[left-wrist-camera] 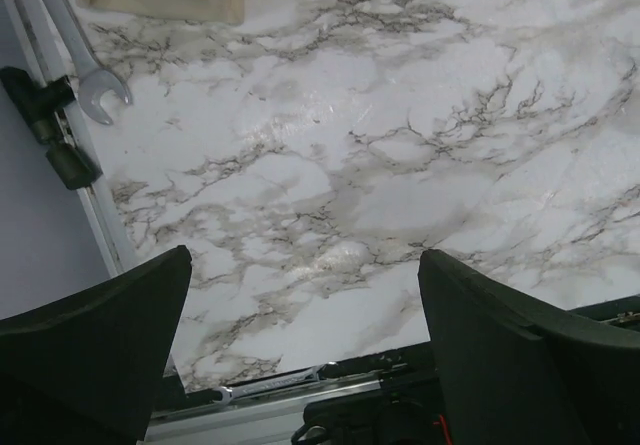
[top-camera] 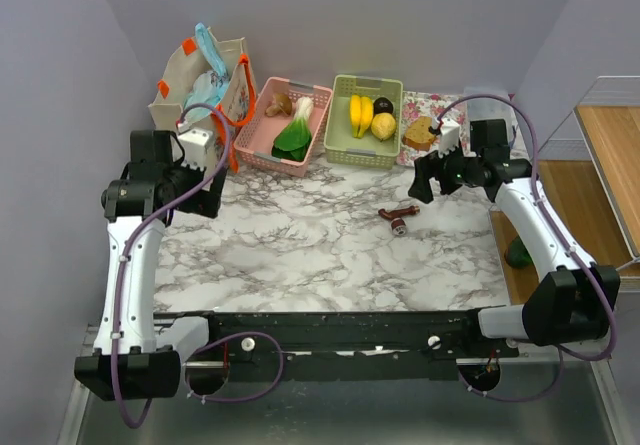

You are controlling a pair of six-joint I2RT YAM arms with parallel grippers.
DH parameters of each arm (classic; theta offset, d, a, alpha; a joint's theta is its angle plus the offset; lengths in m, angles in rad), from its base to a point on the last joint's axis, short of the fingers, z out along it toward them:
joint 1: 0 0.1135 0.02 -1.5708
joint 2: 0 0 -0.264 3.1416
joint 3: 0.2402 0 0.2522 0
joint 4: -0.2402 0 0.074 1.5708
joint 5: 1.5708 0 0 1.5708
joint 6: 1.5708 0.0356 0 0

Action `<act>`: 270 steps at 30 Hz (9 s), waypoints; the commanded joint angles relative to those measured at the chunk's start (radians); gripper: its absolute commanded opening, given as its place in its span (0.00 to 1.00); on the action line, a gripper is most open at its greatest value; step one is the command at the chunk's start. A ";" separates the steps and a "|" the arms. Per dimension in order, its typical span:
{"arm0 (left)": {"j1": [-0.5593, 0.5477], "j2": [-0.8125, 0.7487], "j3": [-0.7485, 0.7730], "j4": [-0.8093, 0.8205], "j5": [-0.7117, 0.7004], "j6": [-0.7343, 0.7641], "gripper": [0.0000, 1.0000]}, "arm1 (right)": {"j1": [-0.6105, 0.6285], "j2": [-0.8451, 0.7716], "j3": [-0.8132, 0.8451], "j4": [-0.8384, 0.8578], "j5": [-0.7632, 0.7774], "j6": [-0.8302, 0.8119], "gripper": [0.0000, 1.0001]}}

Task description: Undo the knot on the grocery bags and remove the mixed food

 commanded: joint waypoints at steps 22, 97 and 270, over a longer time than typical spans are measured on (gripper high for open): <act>0.025 0.810 0.936 -0.200 0.029 0.626 0.96 | -0.002 0.025 0.124 -0.120 -0.035 -0.043 1.00; 0.103 0.728 0.387 0.181 -0.086 -0.096 0.98 | -0.002 0.050 0.151 -0.132 -0.050 -0.016 1.00; -0.596 0.003 -0.370 0.514 0.286 0.441 0.00 | 0.309 -0.191 -0.153 0.035 -0.152 -0.279 0.74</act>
